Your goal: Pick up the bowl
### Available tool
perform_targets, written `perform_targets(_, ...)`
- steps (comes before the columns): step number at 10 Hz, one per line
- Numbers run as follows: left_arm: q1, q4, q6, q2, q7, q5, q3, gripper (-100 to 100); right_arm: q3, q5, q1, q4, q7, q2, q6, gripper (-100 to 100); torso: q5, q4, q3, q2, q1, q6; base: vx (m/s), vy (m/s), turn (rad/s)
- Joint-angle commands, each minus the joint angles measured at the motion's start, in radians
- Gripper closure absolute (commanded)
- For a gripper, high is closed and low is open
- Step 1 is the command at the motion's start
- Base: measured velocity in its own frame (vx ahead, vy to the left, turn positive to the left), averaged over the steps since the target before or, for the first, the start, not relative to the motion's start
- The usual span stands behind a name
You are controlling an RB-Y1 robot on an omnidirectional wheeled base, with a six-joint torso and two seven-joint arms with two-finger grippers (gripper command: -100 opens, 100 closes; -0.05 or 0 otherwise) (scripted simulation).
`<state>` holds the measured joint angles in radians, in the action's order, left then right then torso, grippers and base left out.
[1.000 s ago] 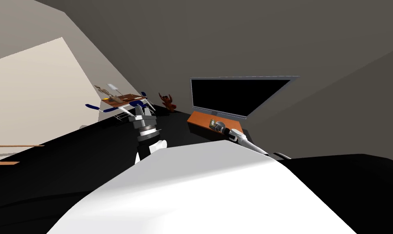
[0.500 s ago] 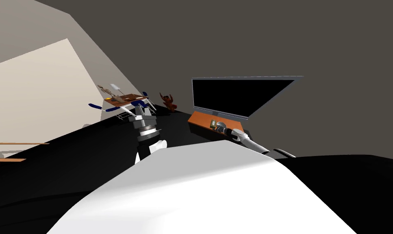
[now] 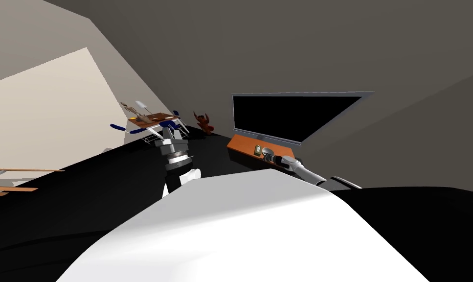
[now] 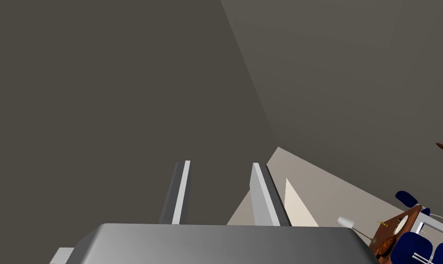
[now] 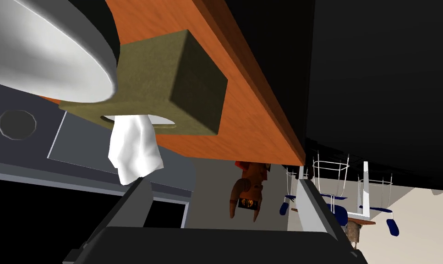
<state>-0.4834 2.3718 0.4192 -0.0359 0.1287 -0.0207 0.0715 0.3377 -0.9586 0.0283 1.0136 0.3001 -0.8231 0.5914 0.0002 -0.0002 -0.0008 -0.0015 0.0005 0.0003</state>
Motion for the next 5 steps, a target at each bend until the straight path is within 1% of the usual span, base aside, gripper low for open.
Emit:
perform_targets(1,0.0,0.0,0.0,0.0,0.0,0.0,0.0,0,0.024,-0.029,-0.02,-0.05,0.012,-0.021,-0.002,-100,0.0,0.0,0.0,0.0,0.0,0.0,0.03,0.017,0.064)
perform_targets(2,0.0,0.0,0.0,0.0,0.0,0.0,0.0,0,0.024,-0.029,-0.02,-0.061,0.012,-0.021,-0.002,-100,0.0,0.0,0.0,0.0,0.0,0.0,0.034,0.016,0.029)
perform_targets(3,0.0,0.0,0.0,0.0,0.0,0.0,0.0,0,0.043,-0.053,-0.038,-0.105,0.025,-0.04,-0.002,-100,0.0,0.0,0.0,-0.001,0.0,0.0,0.053,0.016,0.052)
perform_targets(4,0.0,0.0,0.0,0.0,0.0,0.0,0.0,0,0.043,-0.053,-0.038,-0.113,0.025,-0.04,-0.002,-100,0.0,0.0,-0.001,-0.002,0.0,0.0,0.049,0.015,0.032)
perform_targets(5,0.0,0.0,0.0,0.0,0.0,0.0,0.0,0,0.063,-0.076,-0.054,-0.149,0.038,-0.057,-0.003,-100,0.0,0.0,-0.001,-0.002,0.0,0.0,0.064,0.025,0.058)
